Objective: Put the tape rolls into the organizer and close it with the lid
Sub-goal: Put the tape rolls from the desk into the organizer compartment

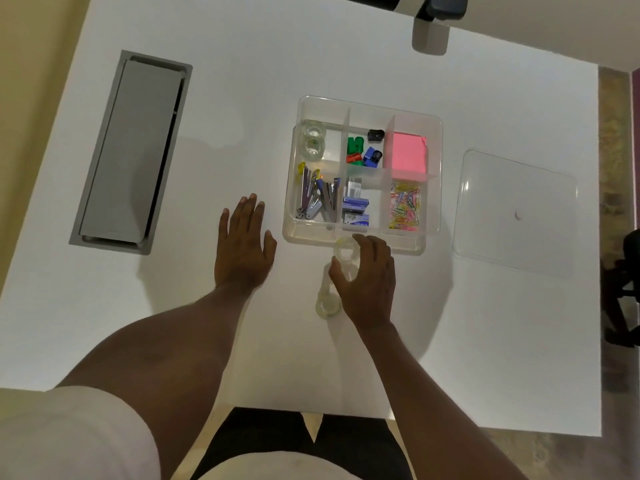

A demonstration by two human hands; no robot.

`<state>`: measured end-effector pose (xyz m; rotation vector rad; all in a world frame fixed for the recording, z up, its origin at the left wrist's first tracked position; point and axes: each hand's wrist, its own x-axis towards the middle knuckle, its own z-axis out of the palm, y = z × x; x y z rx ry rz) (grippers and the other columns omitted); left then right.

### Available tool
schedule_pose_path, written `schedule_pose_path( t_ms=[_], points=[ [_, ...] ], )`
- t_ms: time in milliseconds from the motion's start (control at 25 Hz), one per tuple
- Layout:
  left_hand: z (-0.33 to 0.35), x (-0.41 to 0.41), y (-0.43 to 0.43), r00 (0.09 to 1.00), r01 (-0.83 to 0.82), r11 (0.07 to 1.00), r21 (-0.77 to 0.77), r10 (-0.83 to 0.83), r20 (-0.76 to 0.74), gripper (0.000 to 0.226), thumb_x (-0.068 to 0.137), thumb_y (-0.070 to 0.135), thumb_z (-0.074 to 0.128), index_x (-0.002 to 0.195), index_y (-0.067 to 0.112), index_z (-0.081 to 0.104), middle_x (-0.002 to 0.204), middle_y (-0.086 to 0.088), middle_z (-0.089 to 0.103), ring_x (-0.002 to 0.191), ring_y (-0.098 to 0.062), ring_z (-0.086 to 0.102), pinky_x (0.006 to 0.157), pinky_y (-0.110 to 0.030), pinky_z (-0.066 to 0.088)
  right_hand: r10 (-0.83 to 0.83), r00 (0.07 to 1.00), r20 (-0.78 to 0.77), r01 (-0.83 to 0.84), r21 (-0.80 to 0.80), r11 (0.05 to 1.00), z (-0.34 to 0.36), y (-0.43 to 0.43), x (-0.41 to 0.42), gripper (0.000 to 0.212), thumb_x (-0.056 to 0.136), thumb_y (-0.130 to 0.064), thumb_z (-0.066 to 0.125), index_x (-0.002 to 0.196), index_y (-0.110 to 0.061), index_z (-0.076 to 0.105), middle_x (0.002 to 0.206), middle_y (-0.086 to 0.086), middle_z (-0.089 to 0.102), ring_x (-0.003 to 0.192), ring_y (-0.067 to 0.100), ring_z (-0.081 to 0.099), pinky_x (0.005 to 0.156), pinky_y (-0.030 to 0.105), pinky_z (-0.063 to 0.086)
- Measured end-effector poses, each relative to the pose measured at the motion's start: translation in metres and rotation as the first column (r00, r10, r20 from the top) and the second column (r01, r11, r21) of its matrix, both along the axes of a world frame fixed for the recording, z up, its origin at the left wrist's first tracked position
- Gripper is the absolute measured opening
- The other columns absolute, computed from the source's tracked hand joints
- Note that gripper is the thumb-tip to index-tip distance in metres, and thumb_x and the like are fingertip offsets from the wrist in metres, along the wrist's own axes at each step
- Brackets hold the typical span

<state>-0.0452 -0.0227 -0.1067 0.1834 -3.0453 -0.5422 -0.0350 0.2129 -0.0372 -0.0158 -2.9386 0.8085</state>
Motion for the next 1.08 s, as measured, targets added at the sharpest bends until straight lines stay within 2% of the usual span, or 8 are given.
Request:
schedule_pose_path(
  t_ms=[200, 400, 480, 520, 600, 680, 880, 1080],
  points=[
    [-0.003, -0.001, -0.001, 1.000, -0.006, 1.000, 0.000, 0.006, 0.014, 0.061, 0.107, 0.035, 0.040, 0.164, 0.016, 0.033, 0.175, -0.006, 0.029, 0.165, -0.023, 0.023, 0.134, -0.054, 0.021, 0.036, 0.996, -0.078, -0.044, -0.108, 0.993, 0.023, -0.026, -0.074, 0.053, 0.082, -0.034, 0.076, 0.127, -0.015, 0.055, 0.122, 0.003, 0.056, 0.112, 0.015, 0.052, 0.096, 0.023, 0.045],
    [-0.009, -0.002, -0.002, 1.000, 0.002, 1.000, -0.005, -0.002, 0.017, 0.062, 0.107, 0.036, 0.037, 0.166, 0.017, 0.029, 0.176, -0.004, 0.025, 0.166, -0.021, 0.019, 0.135, -0.053, 0.019, 0.152, 0.988, 0.008, -0.149, -0.144, 0.978, 0.037, -0.039, -0.156, 0.050, 0.081, -0.015, 0.075, 0.127, -0.009, 0.056, 0.125, 0.011, 0.050, 0.113, 0.026, 0.053, 0.096, 0.039, 0.051],
    [-0.012, -0.002, -0.003, 1.000, 0.003, 1.000, -0.012, -0.003, 0.010, 0.063, 0.106, 0.035, 0.038, 0.166, 0.017, 0.027, 0.177, -0.004, 0.024, 0.167, -0.020, 0.018, 0.135, -0.052, 0.018, 0.205, 0.976, 0.077, -0.203, -0.037, 0.978, 0.039, -0.042, -0.186, 0.051, 0.080, -0.014, 0.075, 0.127, -0.010, 0.057, 0.126, 0.012, 0.052, 0.114, 0.029, 0.052, 0.098, 0.043, 0.048],
    [-0.013, -0.002, -0.003, 1.000, 0.004, 1.000, -0.014, -0.004, 0.011, 0.064, 0.106, 0.034, 0.039, 0.167, 0.017, 0.026, 0.177, -0.003, 0.023, 0.167, -0.019, 0.016, 0.135, -0.052, 0.017, 0.226, 0.969, 0.099, -0.234, 0.080, 0.969, 0.039, -0.043, -0.200, 0.051, 0.080, -0.017, 0.074, 0.128, -0.011, 0.057, 0.126, 0.011, 0.054, 0.114, 0.030, 0.053, 0.098, 0.043, 0.046],
    [-0.015, -0.002, -0.003, 1.000, 0.004, 1.000, -0.015, -0.004, 0.016, 0.065, 0.106, 0.034, 0.039, 0.167, 0.018, 0.026, 0.178, -0.002, 0.021, 0.167, -0.018, 0.014, 0.136, -0.051, 0.017, 0.258, 0.957, 0.135, -0.289, 0.327, 0.900, 0.037, -0.046, -0.226, 0.046, 0.082, -0.021, 0.070, 0.126, -0.015, 0.058, 0.122, 0.006, 0.060, 0.113, 0.029, 0.053, 0.096, 0.042, 0.041],
    [-0.018, -0.002, -0.003, 1.000, 0.004, 1.000, -0.020, -0.004, 0.022, 0.065, 0.107, 0.035, 0.039, 0.168, 0.018, 0.025, 0.178, -0.002, 0.019, 0.168, -0.018, 0.012, 0.136, -0.051, 0.016, 0.266, 0.947, 0.181, -0.320, 0.457, 0.830, 0.033, -0.051, -0.247, 0.038, 0.085, -0.017, 0.065, 0.122, -0.015, 0.060, 0.116, 0.004, 0.066, 0.111, 0.029, 0.053, 0.092, 0.042, 0.038],
    [-0.021, -0.003, -0.004, 0.999, 0.007, 1.000, -0.020, -0.007, 0.037, 0.064, 0.107, 0.037, 0.035, 0.168, 0.019, 0.025, 0.179, -0.001, 0.018, 0.168, -0.017, 0.012, 0.137, -0.050, 0.014, 0.286, 0.933, 0.218, -0.360, 0.572, 0.737, 0.023, -0.063, -0.266, 0.023, 0.087, -0.007, 0.058, 0.109, -0.013, 0.063, 0.099, 0.006, 0.071, 0.108, 0.032, 0.052, 0.089, 0.043, 0.038],
    [-0.021, -0.003, -0.004, 0.999, 0.010, 1.000, -0.018, -0.009, 0.048, 0.064, 0.108, 0.039, 0.035, 0.168, 0.020, 0.023, 0.179, -0.001, 0.018, 0.168, -0.017, 0.011, 0.137, -0.049, 0.014, 0.280, 0.938, 0.206, -0.348, 0.547, 0.762, 0.020, -0.065, -0.262, 0.028, 0.083, -0.002, 0.057, 0.109, -0.012, 0.063, 0.102, 0.006, 0.068, 0.106, 0.031, 0.052, 0.088, 0.042, 0.037]
  ],
)
